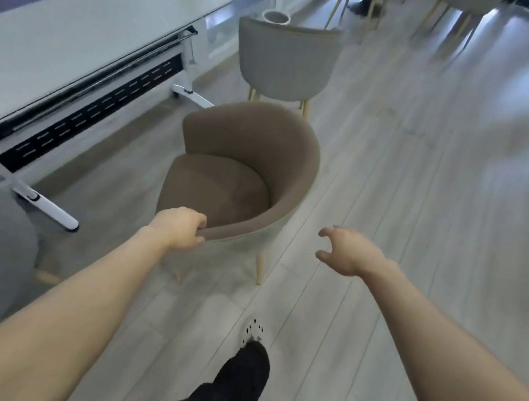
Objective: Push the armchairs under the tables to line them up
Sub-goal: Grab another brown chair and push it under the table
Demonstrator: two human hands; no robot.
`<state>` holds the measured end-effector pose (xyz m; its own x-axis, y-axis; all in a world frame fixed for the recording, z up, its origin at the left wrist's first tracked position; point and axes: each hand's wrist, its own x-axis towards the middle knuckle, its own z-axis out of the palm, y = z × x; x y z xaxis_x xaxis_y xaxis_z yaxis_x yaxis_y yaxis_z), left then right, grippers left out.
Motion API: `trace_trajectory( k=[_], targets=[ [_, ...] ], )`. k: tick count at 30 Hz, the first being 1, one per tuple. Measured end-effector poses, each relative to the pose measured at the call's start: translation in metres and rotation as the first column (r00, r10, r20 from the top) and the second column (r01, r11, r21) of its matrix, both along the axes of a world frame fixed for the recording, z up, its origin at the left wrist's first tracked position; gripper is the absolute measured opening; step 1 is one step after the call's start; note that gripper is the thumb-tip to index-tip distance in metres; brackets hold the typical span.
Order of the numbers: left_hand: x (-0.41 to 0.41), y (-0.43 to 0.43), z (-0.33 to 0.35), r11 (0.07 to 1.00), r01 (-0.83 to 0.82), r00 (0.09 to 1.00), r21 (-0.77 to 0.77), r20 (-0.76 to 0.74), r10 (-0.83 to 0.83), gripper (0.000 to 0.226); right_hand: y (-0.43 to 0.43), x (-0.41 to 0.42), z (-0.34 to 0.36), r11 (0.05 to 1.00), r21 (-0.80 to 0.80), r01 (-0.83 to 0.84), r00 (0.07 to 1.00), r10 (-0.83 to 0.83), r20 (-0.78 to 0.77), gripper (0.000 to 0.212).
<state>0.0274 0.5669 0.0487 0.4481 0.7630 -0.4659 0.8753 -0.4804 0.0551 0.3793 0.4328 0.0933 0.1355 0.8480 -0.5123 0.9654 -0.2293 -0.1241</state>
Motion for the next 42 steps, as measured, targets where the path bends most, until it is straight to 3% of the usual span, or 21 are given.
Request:
trace_trajectory(
  k=[10,14,19,22,26,28,30,32,34,36,38,42],
  targets=[
    [0.065,0.111,-0.013,0.966,-0.253,0.965,-0.053,0.056,0.256,0.047,0.208,0.063,0.0,0.96,-0.006,-0.281,0.96,0.282,0.005,0.049],
    [0.06,0.139,-0.016,0.9,-0.428,0.901,-0.075,0.039,0.432,0.045,0.289,0.068,0.002,0.887,0.002,-0.462,0.886,0.462,0.034,0.037],
    [0.073,0.154,-0.037,0.766,-0.641,0.767,-0.051,0.005,0.642,0.045,0.39,0.071,-0.015,0.751,0.007,-0.661,0.751,0.66,0.023,0.047],
    [0.108,0.161,-0.059,0.65,-0.758,0.652,-0.04,-0.046,0.757,0.042,0.449,0.078,-0.031,0.632,-0.006,-0.775,0.632,0.775,-0.002,0.055],
    [0.181,0.149,-0.084,0.411,-0.91,0.413,-0.062,-0.043,0.91,0.047,0.51,0.096,-0.055,0.439,-0.044,-0.897,0.441,0.897,-0.034,0.062],
    [0.225,0.135,-0.085,0.304,-0.947,0.31,-0.105,-0.05,0.949,0.047,0.528,0.115,-0.07,0.343,-0.102,-0.934,0.35,0.935,-0.06,0.08],
    [0.268,0.119,-0.083,0.192,-0.965,0.205,-0.177,-0.058,0.977,0.062,0.537,0.136,-0.084,0.24,-0.124,-0.963,0.254,0.961,-0.112,0.104],
    [0.304,0.106,-0.077,0.088,-0.972,0.099,-0.216,-0.04,0.994,0.088,0.544,0.15,-0.096,0.154,-0.092,-0.984,0.167,0.972,-0.166,0.115],
    [0.332,0.102,-0.072,0.073,-0.969,0.082,-0.236,-0.031,0.996,0.109,0.55,0.154,-0.104,0.052,-0.074,-0.996,0.063,0.986,-0.156,0.129],
    [0.357,0.101,-0.074,0.144,-0.954,0.155,-0.263,-0.022,0.988,0.123,0.554,0.153,-0.119,-0.058,-0.057,-0.997,-0.054,0.996,-0.077,0.133],
    [0.377,0.1,-0.086,0.216,-0.949,0.229,-0.231,-0.034,0.973,0.131,0.554,0.147,-0.135,-0.141,-0.022,-0.99,-0.141,0.99,0.01,0.125],
    [0.389,0.099,-0.121,0.176,-0.984,0.177,-0.016,-0.019,0.984,0.104,0.556,0.129,-0.155,-0.225,0.085,-0.971,-0.216,0.971,0.104,0.107]
  ],
)
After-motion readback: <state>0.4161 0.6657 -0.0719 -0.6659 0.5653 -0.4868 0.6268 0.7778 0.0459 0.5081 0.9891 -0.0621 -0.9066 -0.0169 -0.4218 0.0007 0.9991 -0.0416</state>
